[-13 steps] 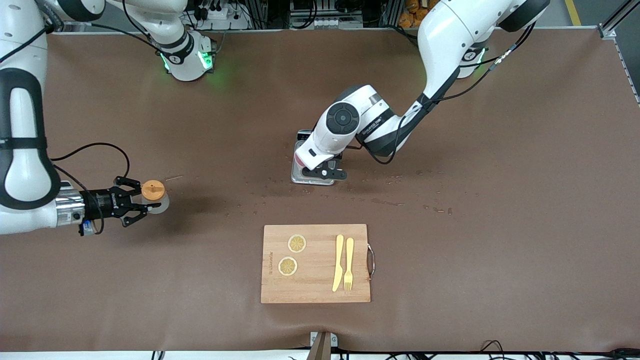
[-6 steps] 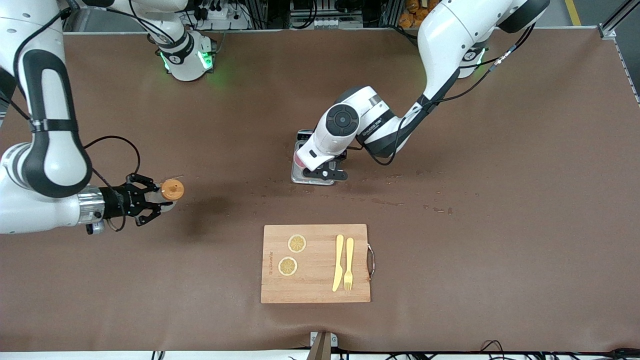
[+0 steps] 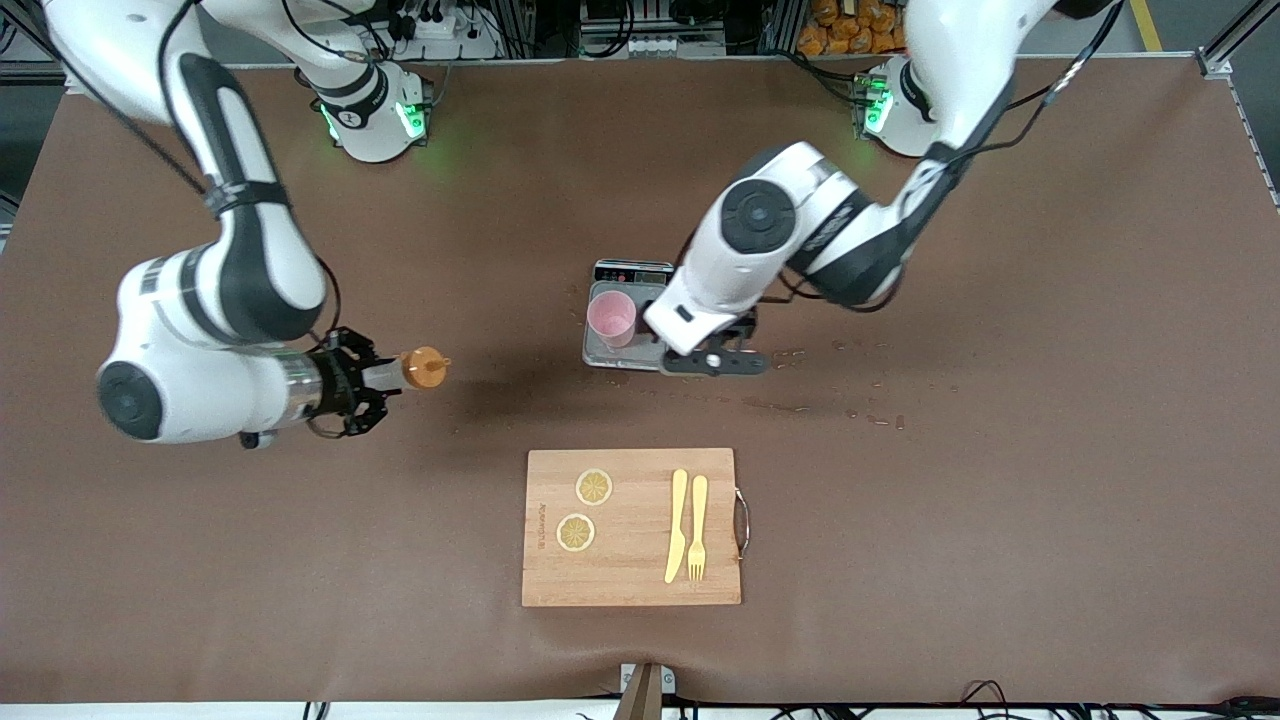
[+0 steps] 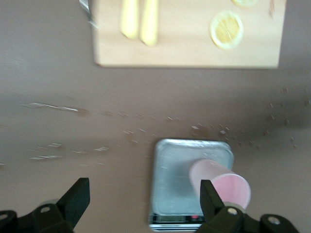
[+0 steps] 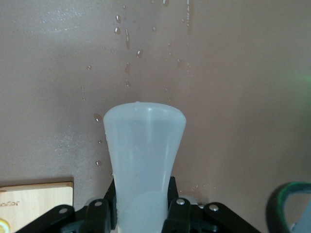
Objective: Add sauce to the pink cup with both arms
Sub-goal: 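Release the cup on the scale while the right gripper brings the bottle over, then tilt the bottle over the pink cup with the right gripper while the left gripper withdraws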
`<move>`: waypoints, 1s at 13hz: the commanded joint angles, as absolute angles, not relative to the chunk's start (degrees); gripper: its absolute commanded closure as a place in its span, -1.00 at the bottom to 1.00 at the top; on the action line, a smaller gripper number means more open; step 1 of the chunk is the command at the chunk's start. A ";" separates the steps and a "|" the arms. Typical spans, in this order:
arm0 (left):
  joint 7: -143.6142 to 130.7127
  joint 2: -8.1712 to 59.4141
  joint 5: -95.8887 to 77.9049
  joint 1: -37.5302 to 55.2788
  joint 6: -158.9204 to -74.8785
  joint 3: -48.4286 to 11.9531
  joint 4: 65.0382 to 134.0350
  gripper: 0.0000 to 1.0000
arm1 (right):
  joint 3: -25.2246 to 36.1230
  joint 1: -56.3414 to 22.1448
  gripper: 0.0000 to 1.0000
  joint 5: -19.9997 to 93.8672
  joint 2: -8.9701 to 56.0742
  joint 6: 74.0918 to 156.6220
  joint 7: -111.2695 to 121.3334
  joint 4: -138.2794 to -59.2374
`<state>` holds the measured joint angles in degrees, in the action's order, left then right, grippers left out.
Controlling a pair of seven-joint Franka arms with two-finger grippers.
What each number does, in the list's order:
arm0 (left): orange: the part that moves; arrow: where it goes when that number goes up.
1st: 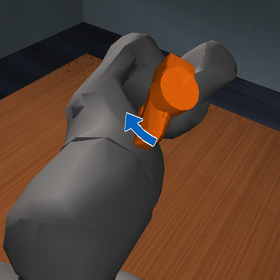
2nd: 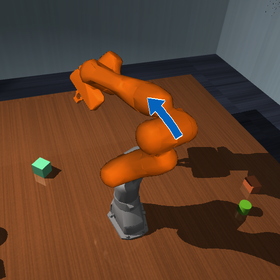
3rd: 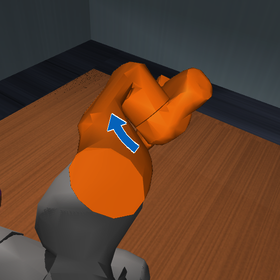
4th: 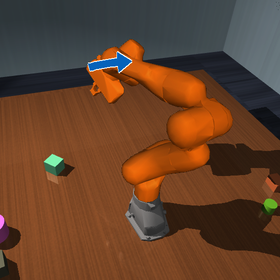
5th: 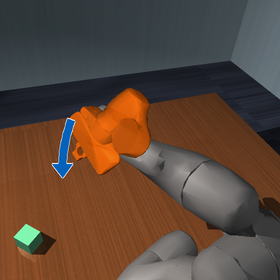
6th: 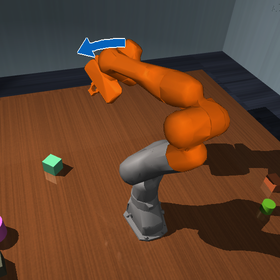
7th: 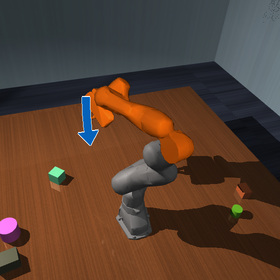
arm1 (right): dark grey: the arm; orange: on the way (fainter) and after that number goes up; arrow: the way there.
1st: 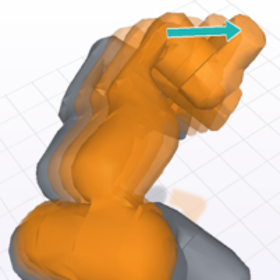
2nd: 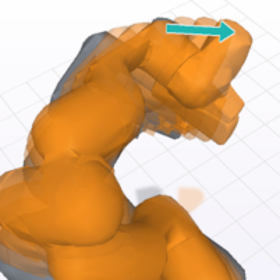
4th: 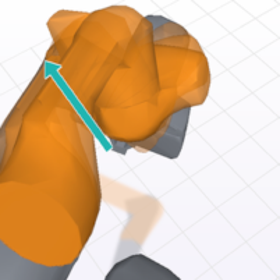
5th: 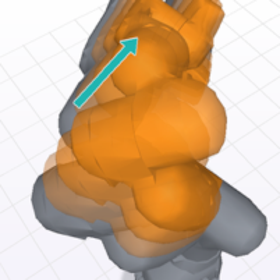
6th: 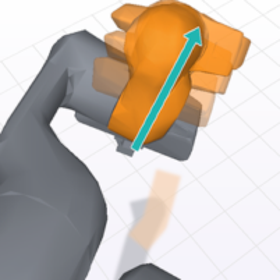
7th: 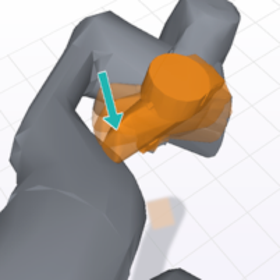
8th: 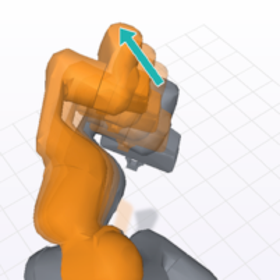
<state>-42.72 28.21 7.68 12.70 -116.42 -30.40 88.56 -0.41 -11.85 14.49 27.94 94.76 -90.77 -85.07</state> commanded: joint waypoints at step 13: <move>-4.95 2.73 3.34 5.97 -94.06 -11.10 90.88 -1.00 | 0.00 -37.26 0.59 -11.24 28.47 87.82 -123.40 -85.34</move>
<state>-9.69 6.24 4.96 4.43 -96.47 -15.47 88.76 -0.54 -35.66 -8.17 28.35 89.96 -121.58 -85.45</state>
